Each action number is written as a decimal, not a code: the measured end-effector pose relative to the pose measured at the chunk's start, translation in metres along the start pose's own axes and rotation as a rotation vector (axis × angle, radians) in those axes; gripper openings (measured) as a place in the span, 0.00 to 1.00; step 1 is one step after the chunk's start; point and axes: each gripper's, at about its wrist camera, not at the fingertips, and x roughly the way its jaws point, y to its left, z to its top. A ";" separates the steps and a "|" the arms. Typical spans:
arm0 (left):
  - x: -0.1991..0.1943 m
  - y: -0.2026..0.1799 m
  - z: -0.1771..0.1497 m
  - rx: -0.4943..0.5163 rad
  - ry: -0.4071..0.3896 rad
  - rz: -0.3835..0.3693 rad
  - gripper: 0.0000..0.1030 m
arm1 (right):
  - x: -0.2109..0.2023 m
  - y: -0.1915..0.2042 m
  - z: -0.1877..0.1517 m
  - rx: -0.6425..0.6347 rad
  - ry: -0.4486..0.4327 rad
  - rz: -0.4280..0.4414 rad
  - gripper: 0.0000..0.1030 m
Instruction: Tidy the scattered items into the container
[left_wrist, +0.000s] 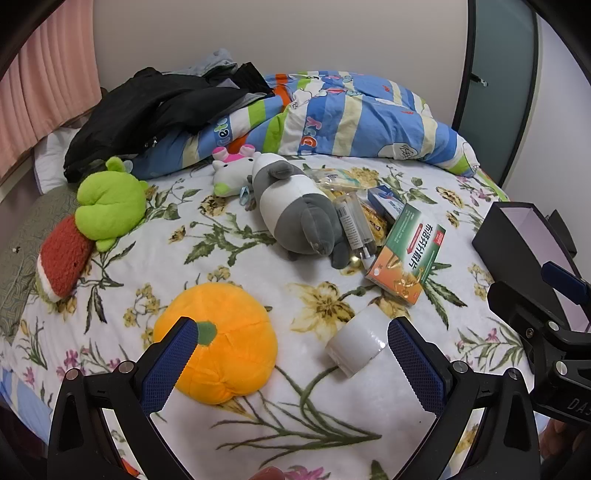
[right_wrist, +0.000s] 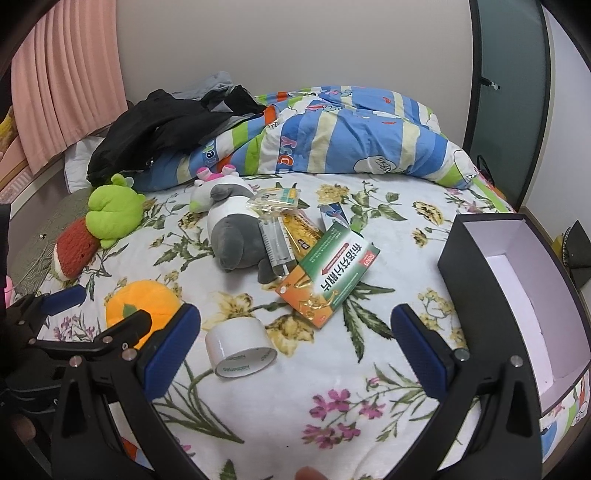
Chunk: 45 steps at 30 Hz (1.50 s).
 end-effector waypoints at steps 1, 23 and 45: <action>0.000 0.000 0.000 0.000 0.000 -0.001 1.00 | 0.000 0.000 0.000 0.000 0.000 0.000 1.00; 0.000 0.000 0.001 0.005 -0.003 -0.004 1.00 | 0.001 -0.003 -0.005 0.010 0.006 0.004 1.00; 0.043 -0.008 -0.013 0.057 0.004 -0.156 1.00 | 0.094 -0.083 0.003 0.338 0.214 0.081 1.00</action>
